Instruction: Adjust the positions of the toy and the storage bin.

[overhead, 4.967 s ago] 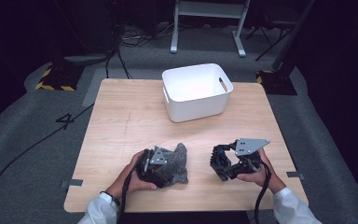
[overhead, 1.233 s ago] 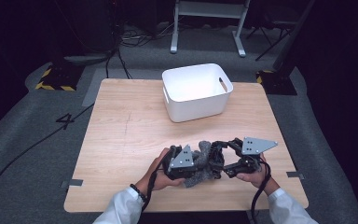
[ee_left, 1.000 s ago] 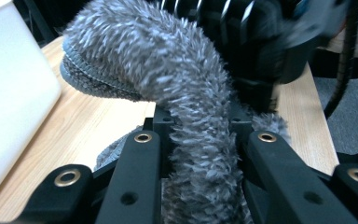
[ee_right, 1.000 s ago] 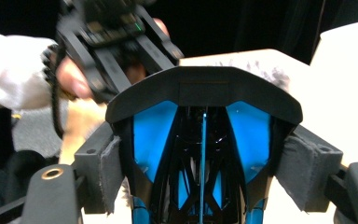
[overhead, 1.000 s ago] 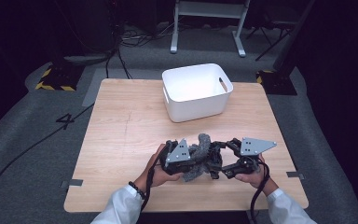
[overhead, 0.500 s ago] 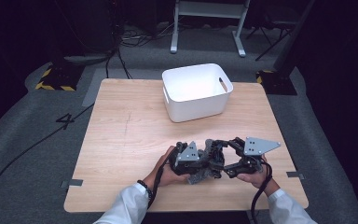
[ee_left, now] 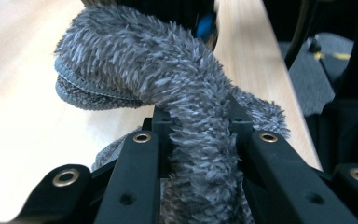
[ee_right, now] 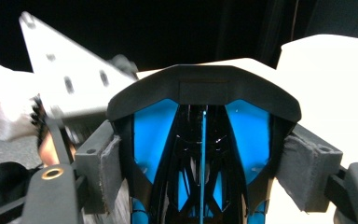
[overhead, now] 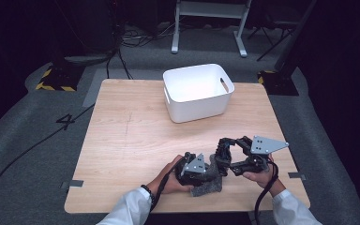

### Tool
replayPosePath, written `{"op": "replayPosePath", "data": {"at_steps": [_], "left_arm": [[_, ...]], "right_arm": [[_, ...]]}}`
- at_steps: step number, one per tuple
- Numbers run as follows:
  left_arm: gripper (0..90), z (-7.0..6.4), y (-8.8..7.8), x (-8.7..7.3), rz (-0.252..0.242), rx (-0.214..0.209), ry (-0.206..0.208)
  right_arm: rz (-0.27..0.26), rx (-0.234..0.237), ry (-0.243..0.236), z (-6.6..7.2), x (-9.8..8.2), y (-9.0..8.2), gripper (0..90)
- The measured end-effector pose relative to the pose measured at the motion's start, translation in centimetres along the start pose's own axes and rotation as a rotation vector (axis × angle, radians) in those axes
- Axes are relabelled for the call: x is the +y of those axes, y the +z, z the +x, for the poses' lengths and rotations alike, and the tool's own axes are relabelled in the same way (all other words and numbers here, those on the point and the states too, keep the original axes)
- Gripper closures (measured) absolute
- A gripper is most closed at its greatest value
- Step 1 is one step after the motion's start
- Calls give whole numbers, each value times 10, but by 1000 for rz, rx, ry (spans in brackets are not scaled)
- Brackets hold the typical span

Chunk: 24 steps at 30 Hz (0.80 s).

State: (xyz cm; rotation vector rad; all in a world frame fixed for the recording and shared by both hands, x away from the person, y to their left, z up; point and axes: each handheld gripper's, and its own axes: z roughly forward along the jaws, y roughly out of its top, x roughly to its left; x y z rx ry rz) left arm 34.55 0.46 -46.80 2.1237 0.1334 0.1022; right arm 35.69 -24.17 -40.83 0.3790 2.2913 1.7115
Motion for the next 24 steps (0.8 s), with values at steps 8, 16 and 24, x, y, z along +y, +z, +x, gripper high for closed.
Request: {"op": "replayPosePath", "data": {"at_steps": [8, 16, 24], "left_arm": [[734, -15, -16, 5, -19, -76, 38], [733, -11, -4, 4, 41, -21, 38], [732, 18, -9, -10, 63, 89, -43]], "right_arm": [[16, -88, 18, -6, -3, -2, 256], [0, -54, 8, 0, 0, 1, 256], [-36, -3, 26, 1, 1, -2, 255]]}}
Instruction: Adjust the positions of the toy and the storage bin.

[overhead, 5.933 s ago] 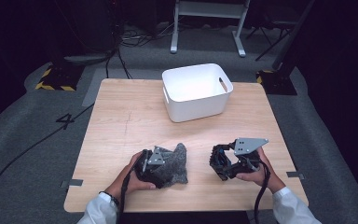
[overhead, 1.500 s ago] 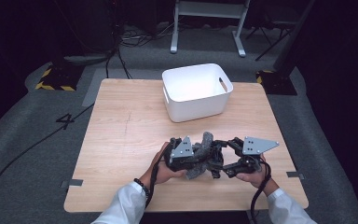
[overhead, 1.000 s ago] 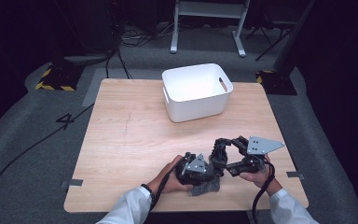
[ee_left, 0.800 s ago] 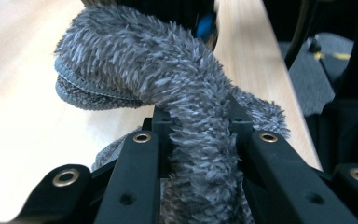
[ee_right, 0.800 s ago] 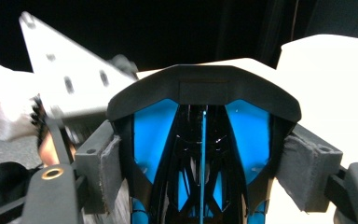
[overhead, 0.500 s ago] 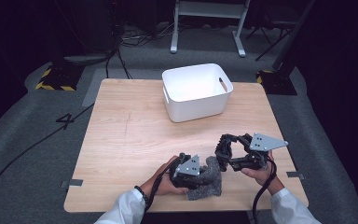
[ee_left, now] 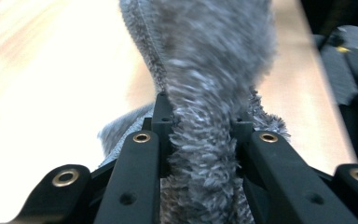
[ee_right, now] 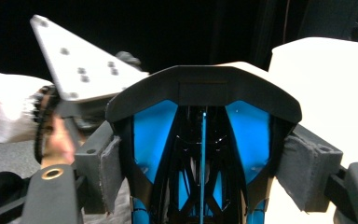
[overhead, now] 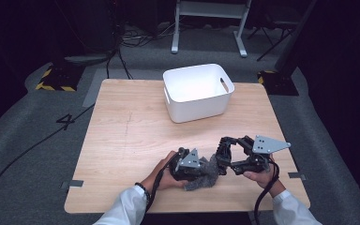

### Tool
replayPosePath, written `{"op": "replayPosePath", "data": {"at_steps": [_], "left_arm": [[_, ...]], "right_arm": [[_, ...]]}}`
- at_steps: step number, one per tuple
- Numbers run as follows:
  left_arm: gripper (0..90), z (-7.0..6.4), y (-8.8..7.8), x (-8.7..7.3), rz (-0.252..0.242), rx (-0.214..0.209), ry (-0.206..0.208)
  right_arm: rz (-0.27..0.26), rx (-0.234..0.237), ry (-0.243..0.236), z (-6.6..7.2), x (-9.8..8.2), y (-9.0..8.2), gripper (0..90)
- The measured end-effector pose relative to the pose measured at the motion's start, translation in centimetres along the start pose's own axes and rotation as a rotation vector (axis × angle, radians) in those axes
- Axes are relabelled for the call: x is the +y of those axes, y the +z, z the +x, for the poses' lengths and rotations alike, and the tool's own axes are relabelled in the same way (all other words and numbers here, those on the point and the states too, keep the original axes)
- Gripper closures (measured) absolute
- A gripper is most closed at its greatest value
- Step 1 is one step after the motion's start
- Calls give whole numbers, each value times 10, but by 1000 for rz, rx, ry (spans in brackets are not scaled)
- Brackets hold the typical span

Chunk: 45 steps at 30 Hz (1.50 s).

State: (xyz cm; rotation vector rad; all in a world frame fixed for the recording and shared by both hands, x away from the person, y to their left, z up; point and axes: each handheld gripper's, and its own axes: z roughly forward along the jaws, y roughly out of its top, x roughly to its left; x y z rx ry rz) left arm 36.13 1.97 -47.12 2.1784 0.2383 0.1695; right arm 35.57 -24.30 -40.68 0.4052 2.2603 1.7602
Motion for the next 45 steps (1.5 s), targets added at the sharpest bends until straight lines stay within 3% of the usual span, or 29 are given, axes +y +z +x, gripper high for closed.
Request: {"op": "replayPosePath", "data": {"at_steps": [3, 8, 10, 13, 18, 28, 32, 35, 37, 40, 45], "left_arm": [[732, 6, -3, 1, -35, 31, -33], [729, 6, -21, 13, -151, 85, -49], [728, 7, -30, 15, -188, 105, -60], [728, 9, -38, 16, -229, 101, -83], [729, 5, -24, 14, -178, 62, -63], [725, -11, 25, 4, -53, -100, -81], [725, -24, 34, 5, -17, -175, -32], [725, -27, 31, 7, -21, -191, -18], [725, -25, 25, 8, -32, -172, -17], [726, -19, 7, 11, -94, -152, -36], [727, -14, -28, 19, -195, -104, -28]], "right_arm": [[-12, 58, 8, 4, 1, 4, 256], [39, 108, -31, 18, -2, 20, 256], [43, 111, -32, 20, -2, 23, 256], [35, 113, -27, 20, -2, 23, 256], [37, 102, -23, 19, -3, 24, 256], [0, 68, -30, 16, 1, 15, 255], [2, 16, -48, 13, 2, 10, 256], [-14, -3, -24, 6, 2, 2, 256], [-20, -17, -17, 3, 2, -1, 256], [-17, -27, -21, 1, 1, -4, 256], [6, -25, -13, 0, -3, -1, 256]]}}
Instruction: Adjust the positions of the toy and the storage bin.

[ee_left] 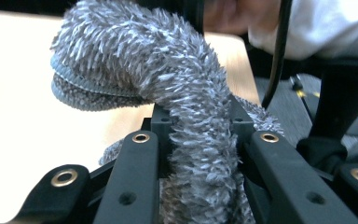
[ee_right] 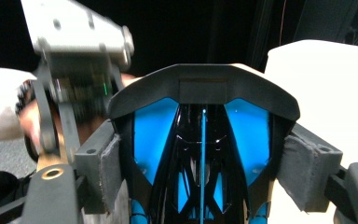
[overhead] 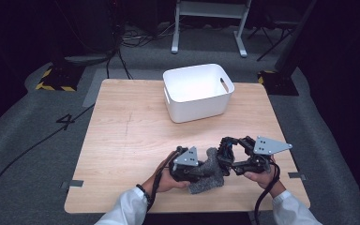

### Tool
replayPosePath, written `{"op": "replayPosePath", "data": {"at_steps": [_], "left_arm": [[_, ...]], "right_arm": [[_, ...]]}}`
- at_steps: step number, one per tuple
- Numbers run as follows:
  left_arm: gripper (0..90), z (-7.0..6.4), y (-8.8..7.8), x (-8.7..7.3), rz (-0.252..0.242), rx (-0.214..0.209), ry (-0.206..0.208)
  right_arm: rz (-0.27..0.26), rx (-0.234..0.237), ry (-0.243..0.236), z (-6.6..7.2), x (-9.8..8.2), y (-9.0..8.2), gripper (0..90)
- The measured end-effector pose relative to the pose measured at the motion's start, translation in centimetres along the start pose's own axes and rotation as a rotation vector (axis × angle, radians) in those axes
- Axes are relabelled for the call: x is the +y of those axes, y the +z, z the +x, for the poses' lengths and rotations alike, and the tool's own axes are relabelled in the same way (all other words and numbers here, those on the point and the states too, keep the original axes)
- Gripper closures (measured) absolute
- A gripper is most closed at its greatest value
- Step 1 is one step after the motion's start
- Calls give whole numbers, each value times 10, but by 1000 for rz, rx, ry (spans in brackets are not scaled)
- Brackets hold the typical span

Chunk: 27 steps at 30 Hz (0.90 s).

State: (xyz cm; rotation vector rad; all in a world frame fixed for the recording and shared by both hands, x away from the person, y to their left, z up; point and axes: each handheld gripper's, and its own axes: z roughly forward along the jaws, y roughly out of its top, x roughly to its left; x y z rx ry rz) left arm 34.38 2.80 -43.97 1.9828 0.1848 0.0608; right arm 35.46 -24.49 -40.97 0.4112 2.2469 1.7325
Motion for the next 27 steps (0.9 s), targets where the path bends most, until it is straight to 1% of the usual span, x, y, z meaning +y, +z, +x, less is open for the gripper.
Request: {"op": "replayPosePath", "data": {"at_steps": [3, 5, 6, 8, 10, 12, 13, 15, 18, 19, 21, 22, 24, 27], "left_arm": [[726, -1, -11, 4, -22, 17, 15], [726, -1, -15, 4, -23, 35, 22], [726, 0, -15, 4, -26, 39, 19], [726, 2, -16, 4, -26, 55, 14], [726, 4, -15, 4, -23, 81, 11], [727, 6, -15, 4, -28, 99, 5], [728, 8, -17, 4, -42, 112, -3], [728, 10, -22, 5, -76, 123, -11], [729, 7, -37, 10, -129, 119, 8], [729, 6, -42, 12, -145, 123, 12], [729, 5, -47, 13, -161, 124, 12], [729, 5, -48, 13, -161, 125, 11], [730, 5, -44, 11, -131, 138, 13], [731, 5, -28, 7, -81, 134, 6]], "right_arm": [[7, 10, 5, 1, -1, 4, 256], [12, 20, 8, 3, -2, 7, 256], [18, 22, 5, 4, -2, 9, 256], [15, 31, 15, 5, -3, 10, 256], [10, 45, 18, 6, -3, 11, 256], [14, 60, 15, 8, -4, 11, 256], [16, 73, 12, 9, -4, 12, 256], [35, 99, -3, 14, -4, 15, 256], [58, 109, -30, 20, -4, 18, 256], [61, 110, -29, 20, -4, 19, 256], [61, 99, -29, 19, -4, 19, 256], [62, 92, -23, 18, -5, 19, 256], [54, 93, -14, 16, -5, 19, 256], [48, 100, -17, 18, -4, 20, 256]]}}
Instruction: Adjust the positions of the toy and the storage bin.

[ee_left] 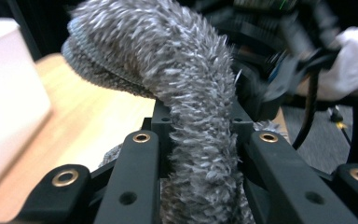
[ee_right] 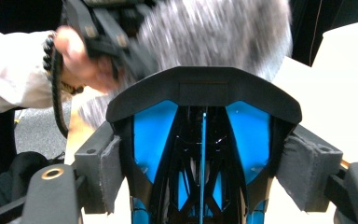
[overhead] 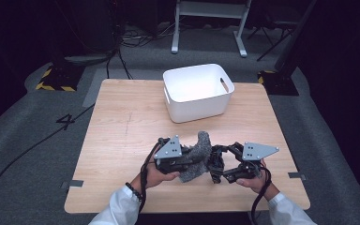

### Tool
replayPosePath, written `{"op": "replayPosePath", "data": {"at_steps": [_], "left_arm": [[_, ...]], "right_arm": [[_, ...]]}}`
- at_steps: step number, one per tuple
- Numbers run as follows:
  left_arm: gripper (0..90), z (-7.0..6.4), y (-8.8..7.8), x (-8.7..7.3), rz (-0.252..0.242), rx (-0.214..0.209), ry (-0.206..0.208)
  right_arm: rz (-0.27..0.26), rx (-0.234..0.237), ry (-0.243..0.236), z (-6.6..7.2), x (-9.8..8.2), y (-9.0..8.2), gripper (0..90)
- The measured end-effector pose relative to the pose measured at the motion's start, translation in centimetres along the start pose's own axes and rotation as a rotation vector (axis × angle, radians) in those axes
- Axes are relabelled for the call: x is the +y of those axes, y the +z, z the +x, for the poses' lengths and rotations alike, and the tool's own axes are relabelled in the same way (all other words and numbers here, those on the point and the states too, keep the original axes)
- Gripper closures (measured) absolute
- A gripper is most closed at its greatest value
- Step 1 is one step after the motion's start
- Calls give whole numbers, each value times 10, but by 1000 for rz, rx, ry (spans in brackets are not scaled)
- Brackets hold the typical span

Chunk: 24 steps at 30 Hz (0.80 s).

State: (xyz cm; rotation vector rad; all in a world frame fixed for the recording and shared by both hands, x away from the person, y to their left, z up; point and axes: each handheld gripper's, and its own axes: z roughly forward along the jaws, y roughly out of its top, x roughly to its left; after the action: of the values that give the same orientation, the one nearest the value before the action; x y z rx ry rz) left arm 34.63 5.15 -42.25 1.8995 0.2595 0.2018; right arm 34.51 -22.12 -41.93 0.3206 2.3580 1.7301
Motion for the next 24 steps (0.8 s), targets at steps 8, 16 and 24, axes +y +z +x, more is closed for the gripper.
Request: {"op": "replayPosePath", "data": {"at_steps": [8, 16, 24], "left_arm": [[731, -1, 28, -10, 51, -26, -45], [731, -4, 45, -17, 105, -41, -47], [727, -12, 63, -28, 192, -91, -25]], "right_arm": [[-37, -2, 16, -3, 1, -6, 256], [-58, 2, 9, -2, 6, -9, 256], [-54, -13, 5, -3, 7, -10, 256]]}}
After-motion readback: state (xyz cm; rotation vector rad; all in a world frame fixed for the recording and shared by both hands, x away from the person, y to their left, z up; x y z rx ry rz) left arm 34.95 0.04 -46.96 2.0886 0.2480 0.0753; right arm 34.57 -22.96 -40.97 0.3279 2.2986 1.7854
